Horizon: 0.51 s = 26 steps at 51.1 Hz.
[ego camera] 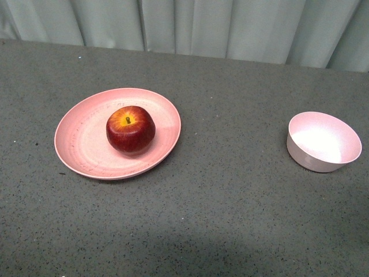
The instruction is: Move apple from plate to bowl
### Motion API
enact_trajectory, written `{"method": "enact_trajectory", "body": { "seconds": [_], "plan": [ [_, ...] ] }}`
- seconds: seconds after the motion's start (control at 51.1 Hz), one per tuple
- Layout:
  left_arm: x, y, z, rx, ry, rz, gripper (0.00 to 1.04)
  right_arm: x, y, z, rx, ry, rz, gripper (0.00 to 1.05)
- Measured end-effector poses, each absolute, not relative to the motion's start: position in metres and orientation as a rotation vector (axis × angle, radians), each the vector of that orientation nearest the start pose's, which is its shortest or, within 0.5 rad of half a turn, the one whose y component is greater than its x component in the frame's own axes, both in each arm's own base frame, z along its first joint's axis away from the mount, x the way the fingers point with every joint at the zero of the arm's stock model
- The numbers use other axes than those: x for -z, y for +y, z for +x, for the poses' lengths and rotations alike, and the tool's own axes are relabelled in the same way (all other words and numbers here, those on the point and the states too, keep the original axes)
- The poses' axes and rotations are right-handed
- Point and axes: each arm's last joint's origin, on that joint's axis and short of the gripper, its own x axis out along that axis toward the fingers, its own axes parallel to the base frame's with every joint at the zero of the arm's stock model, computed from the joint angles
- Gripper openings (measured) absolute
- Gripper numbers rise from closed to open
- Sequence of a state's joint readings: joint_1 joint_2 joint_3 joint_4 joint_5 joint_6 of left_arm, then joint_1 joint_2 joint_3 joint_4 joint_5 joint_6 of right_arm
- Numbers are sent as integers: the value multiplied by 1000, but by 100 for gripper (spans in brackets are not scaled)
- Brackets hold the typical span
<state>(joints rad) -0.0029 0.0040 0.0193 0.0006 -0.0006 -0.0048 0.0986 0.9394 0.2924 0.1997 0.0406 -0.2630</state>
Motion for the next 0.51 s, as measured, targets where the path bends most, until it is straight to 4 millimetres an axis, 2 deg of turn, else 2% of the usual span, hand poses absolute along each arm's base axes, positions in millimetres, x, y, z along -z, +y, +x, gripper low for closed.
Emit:
{"method": "enact_trajectory", "body": {
  "seconds": [0.078,0.235,0.508],
  "plan": [
    [-170,0,97,2,-16,-5,98,-168,26,215,-188,506,-319,95],
    [-170,0,97,2,-16,-5,98,-143,37,263,-247,640,-343,95],
    [-170,0,97,2,-16,-4,98,-102,48,298,-331,819,-347,95]
  ]
}}
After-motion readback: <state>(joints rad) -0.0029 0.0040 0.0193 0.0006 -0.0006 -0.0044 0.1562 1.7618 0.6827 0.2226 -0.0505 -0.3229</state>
